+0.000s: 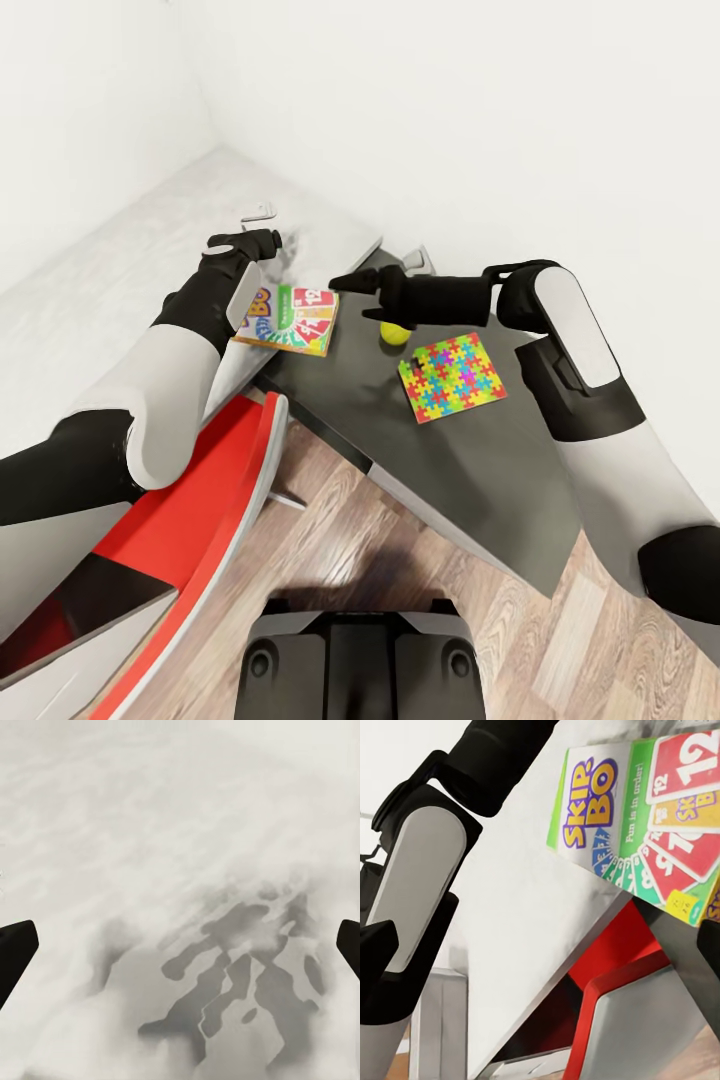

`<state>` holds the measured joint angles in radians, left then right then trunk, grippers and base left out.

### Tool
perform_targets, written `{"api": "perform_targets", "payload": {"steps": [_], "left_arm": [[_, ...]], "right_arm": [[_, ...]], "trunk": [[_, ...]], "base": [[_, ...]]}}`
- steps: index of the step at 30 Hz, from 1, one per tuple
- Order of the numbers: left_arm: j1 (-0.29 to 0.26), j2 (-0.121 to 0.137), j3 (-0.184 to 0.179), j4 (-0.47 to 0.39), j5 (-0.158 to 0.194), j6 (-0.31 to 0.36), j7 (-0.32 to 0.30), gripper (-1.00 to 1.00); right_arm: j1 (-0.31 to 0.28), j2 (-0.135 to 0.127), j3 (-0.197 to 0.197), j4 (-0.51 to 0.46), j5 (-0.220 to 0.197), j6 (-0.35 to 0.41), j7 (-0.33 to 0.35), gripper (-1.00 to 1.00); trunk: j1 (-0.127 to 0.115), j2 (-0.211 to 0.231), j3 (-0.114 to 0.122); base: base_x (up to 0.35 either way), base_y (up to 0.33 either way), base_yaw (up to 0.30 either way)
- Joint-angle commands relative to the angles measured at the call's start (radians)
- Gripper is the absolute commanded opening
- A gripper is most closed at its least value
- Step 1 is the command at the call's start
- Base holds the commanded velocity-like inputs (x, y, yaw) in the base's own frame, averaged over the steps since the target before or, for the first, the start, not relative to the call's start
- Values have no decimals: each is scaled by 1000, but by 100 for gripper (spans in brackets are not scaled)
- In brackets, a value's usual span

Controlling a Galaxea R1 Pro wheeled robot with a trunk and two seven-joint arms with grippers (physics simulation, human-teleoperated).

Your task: Put all the toys in the child's room - the three board games (two on the bed and one on the table), the two jigsaw puzzles on the table, and the tennis ball on the table - inside the toy box on the table in the child's room.

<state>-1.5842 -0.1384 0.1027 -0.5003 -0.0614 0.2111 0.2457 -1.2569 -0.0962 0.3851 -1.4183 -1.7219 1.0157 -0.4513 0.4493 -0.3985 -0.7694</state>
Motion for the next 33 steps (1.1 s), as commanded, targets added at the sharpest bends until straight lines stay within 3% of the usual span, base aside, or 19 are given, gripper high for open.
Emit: {"api": "perform_targets", "payload": {"steps": [1,33], "left_arm": [[0,-1,5,-1,-7,6,0,100],[0,-1,6,-1,-6,8,-4,100]], "right_arm": [[-1,-1,1,-1,-10,-1,-10,100],[-1,0,3,-2,-10,-2,-10,100]], "trunk": [[1,-2,0],[1,-2,51]], "base": [[-6,2,0],[0,0,0]]}}
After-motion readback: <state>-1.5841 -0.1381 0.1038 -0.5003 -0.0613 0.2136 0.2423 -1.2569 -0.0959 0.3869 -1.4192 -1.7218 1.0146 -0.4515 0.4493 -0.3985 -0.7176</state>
